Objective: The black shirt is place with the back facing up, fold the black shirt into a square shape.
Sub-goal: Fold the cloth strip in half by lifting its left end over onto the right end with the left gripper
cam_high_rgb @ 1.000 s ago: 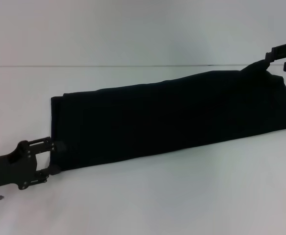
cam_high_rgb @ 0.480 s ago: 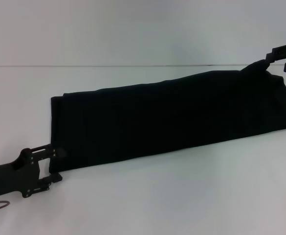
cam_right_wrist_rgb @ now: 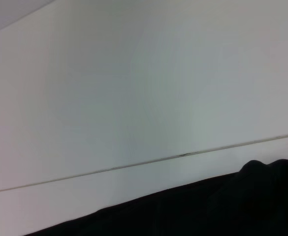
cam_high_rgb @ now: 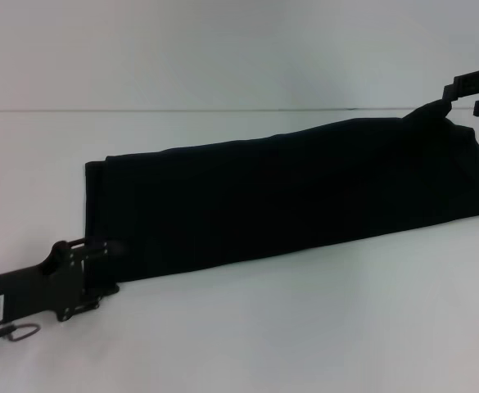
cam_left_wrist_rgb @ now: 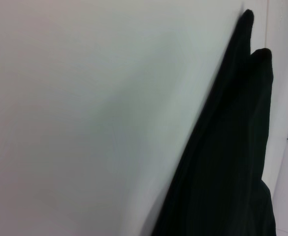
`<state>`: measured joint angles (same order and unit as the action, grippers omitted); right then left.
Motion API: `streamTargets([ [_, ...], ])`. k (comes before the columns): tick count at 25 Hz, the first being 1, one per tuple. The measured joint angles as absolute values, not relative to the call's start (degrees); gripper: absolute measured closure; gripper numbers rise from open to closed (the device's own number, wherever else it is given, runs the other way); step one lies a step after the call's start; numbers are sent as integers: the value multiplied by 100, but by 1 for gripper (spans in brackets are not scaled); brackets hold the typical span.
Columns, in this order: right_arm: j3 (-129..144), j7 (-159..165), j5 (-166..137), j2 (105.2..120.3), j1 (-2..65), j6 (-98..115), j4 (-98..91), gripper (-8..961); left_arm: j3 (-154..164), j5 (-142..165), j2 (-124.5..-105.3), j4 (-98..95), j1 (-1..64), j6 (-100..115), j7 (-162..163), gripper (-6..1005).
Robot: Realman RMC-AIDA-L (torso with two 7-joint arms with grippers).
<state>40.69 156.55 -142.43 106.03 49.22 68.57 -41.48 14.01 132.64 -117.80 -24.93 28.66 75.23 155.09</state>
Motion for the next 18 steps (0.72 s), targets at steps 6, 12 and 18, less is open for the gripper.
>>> streamTargets([
  [6, 4068, 15653, -14232, 10609, 4915, 6856, -4148, 275, 1430, 13260, -11788, -2300, 3167, 7114, 15469, 301],
  [12, 3994, 15631, -14202, 10608, 4896, 6893, -4148, 276, 1450, 13251, -11779, -2275, 3267, 7049, 15316, 303],
  [18, 3990, 15613, -14021, 10584, 4830, 6909, -4148, 277, 1487, 13313, -11739, -2293, 3300, 7044, 15151, 368],
])
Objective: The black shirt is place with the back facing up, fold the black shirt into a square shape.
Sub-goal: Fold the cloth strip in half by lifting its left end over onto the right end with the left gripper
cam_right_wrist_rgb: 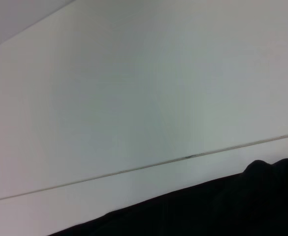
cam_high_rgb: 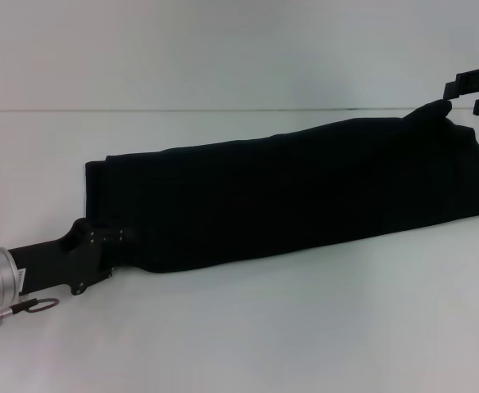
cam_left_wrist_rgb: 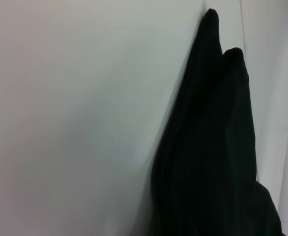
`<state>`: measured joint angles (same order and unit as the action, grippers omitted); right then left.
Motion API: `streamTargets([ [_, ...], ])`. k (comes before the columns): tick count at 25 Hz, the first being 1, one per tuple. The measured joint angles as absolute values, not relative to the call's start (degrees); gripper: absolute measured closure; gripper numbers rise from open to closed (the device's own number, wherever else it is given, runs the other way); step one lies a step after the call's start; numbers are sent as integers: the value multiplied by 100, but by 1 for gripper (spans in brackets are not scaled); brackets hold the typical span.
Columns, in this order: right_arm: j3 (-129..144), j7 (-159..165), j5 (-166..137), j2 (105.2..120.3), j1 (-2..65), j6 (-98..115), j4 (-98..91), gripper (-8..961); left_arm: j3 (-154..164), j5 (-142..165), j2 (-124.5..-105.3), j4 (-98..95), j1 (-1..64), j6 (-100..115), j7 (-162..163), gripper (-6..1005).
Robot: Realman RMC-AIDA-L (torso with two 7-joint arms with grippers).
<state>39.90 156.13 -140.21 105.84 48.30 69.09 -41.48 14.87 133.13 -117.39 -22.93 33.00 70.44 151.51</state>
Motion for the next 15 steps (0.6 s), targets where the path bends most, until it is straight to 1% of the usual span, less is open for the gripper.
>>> streamTargets([
  [4, 3987, 15591, -14011, 10576, 4816, 6911, -4148, 277, 1565, 13338, -11735, -2314, 3315, 6990, 15113, 532],
  [9, 3911, 15532, -14009, 10573, 4795, 6899, -4148, 278, 1597, 13343, -11733, -2305, 3326, 6932, 15041, 774],
  [12, 3724, 15228, -13897, 10587, 4769, 6876, -4148, 278, 1599, 13340, -11732, -2306, 3355, 6934, 14853, 863],
  [15, 3338, 14330, -13277, 10680, 4571, 6904, -4150, 279, 1583, 13317, -11694, -2322, 3402, 6950, 14627, 953],
])
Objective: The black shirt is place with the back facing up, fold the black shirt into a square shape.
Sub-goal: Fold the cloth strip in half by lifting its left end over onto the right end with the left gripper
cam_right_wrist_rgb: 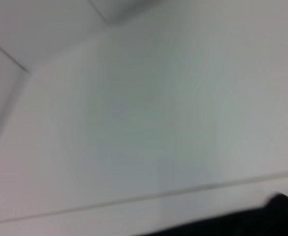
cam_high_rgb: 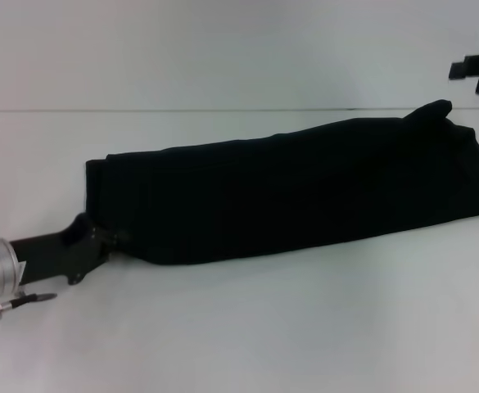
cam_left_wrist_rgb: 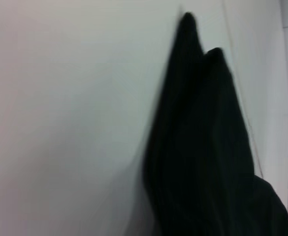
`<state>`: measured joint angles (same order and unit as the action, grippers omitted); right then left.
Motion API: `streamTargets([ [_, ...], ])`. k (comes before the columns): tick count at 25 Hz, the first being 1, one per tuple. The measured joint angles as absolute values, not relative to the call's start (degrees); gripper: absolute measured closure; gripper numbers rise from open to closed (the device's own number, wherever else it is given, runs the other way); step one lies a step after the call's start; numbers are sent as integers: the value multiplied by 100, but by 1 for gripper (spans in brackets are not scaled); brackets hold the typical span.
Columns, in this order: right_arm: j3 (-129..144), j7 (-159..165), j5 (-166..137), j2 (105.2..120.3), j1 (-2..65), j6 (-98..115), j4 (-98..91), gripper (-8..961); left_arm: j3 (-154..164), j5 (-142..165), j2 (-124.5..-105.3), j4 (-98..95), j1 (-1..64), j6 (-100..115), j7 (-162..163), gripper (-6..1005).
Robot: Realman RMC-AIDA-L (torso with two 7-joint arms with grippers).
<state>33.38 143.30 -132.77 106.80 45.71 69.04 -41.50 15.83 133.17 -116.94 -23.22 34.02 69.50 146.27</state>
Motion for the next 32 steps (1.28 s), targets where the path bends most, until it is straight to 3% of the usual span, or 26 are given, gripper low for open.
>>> streamTargets([
  [4, 2919, 12387, -11593, 10996, 3851, 7054, -4153, 279, 1586, 13312, -11633, -2397, 3452, 6976, 14440, 948],
  [10, 2710, 9715, -9709, 11693, 2603, 7178, -3936, 280, 1714, 13340, -11536, -2494, 3580, 6954, 14117, 942],
  [12, 2528, 9095, -9195, 11836, 2344, 7300, -3666, 279, 1782, 13343, -11518, -2568, 3600, 6904, 14045, 939],
  [15, 2192, 8495, -8734, 11869, 2156, 7634, -3174, 280, 1898, 13352, -11488, -2783, 3598, 6782, 14038, 936],
  [20, 1931, 8408, -8683, 11782, 2117, 7782, -2902, 280, 1863, 13363, -11424, -3133, 3414, 6742, 14130, 930],
  [32, 1909, 8405, -8646, 11730, 2198, 7751, -2887, 279, 1622, 13454, -11464, -3716, 2815, 6520, 14397, 917],
])
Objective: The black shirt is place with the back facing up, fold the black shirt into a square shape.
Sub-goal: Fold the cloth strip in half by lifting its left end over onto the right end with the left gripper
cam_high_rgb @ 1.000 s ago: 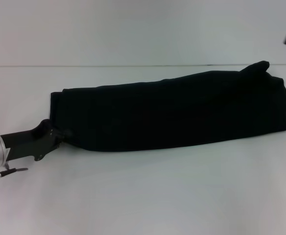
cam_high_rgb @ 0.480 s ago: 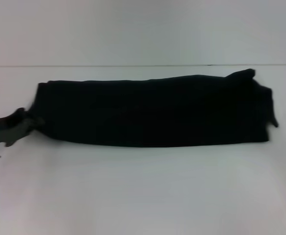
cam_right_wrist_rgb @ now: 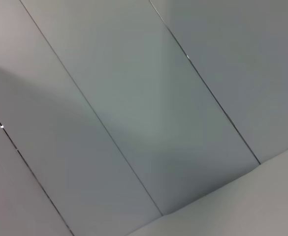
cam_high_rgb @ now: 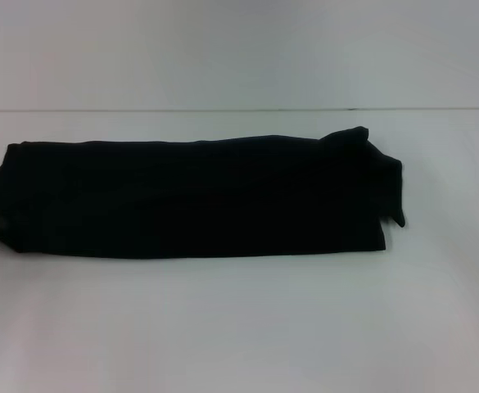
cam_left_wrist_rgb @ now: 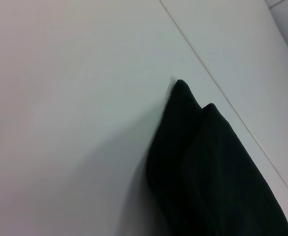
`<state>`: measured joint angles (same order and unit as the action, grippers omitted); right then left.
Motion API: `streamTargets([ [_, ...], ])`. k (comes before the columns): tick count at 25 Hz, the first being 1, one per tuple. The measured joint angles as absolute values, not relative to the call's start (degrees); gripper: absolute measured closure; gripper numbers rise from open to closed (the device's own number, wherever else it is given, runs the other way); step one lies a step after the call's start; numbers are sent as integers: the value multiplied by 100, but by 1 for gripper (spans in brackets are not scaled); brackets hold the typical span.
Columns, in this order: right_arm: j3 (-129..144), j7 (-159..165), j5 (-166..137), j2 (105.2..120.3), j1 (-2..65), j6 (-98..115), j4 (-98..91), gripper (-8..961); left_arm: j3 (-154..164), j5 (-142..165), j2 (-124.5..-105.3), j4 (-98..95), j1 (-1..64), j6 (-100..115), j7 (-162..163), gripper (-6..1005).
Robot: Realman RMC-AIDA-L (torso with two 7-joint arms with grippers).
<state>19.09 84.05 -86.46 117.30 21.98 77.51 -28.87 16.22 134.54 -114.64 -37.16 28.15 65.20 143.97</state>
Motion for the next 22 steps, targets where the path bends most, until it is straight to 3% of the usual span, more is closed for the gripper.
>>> streamTargets([
  [7, 1847, 8401, -8647, 11791, 2120, 7721, -2859, 280, 1640, 13362, -11492, -3744, 3127, 7023, 14429, 909],
  [13, 1855, 8394, -8671, 11730, 2171, 7722, -2604, 280, 1720, 13093, -11562, -4054, 3821, 7719, 14726, 902],
  [18, 1889, 8366, -8675, 11756, 2289, 7705, -2596, 279, 2322, 13007, -11735, -4243, 4606, 7860, 14991, 896],
  [22, 1910, 8367, -8681, 11774, 2385, 7682, -2587, 279, 3002, 12841, -12031, -4239, 5225, 7620, 15006, 892],
])
